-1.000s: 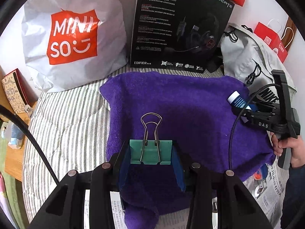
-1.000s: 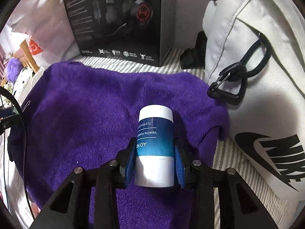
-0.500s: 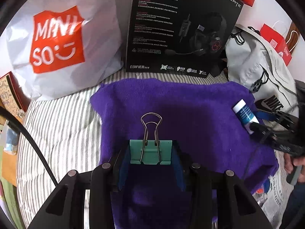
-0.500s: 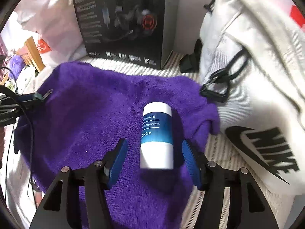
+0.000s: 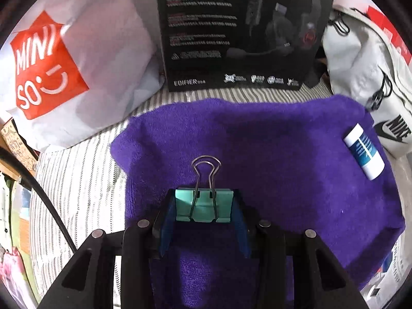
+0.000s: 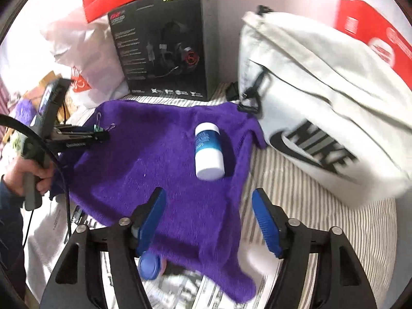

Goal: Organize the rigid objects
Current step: 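Withdraw both tools from the towel back toward the remaining items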

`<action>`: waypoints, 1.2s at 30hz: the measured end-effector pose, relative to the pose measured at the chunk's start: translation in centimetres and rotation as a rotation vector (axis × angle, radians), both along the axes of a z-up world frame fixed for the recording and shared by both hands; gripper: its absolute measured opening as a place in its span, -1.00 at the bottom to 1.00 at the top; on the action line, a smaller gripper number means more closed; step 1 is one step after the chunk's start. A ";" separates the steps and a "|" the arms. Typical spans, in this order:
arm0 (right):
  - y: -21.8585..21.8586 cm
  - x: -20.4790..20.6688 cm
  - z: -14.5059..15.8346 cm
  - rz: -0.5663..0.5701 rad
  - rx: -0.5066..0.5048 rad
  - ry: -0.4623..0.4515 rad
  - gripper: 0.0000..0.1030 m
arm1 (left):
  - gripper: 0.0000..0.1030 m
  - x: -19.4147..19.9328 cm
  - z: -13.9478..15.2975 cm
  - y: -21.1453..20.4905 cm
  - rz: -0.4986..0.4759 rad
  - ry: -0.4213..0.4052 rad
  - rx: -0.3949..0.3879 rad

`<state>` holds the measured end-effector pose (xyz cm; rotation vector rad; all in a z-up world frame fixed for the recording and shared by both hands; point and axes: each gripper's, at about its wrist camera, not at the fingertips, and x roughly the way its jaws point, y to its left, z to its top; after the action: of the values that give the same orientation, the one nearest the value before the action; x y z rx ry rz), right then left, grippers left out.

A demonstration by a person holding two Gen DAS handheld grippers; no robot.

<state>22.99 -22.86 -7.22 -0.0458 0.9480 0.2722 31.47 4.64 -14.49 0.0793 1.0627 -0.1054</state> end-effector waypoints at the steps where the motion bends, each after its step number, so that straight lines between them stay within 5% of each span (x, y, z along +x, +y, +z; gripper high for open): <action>1: -0.3 -0.5 0.0 -0.013 0.012 0.006 0.35 | -0.24 0.0 0.0 -0.1 -0.001 -0.001 0.005; 13: -2.7 -2.7 2.5 -0.116 0.162 0.000 0.36 | -0.06 -1.2 0.4 0.0 0.006 0.086 0.005; 24: -1.8 -6.9 4.0 -0.143 0.142 -0.043 0.37 | 0.06 -11.6 5.0 0.3 -0.012 0.012 -0.097; 30: -0.9 -10.3 3.3 -0.149 0.092 -0.066 0.37 | 0.06 -17.1 2.9 -0.4 -0.040 0.034 -0.095; 36: -0.4 -12.3 2.3 -0.126 0.064 -0.068 0.37 | 0.06 -17.8 1.0 -1.3 -0.028 0.038 -0.091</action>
<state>10.72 -23.29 -4.96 0.0631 0.8699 0.1836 13.64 3.32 -13.52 0.0107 1.0933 -0.1811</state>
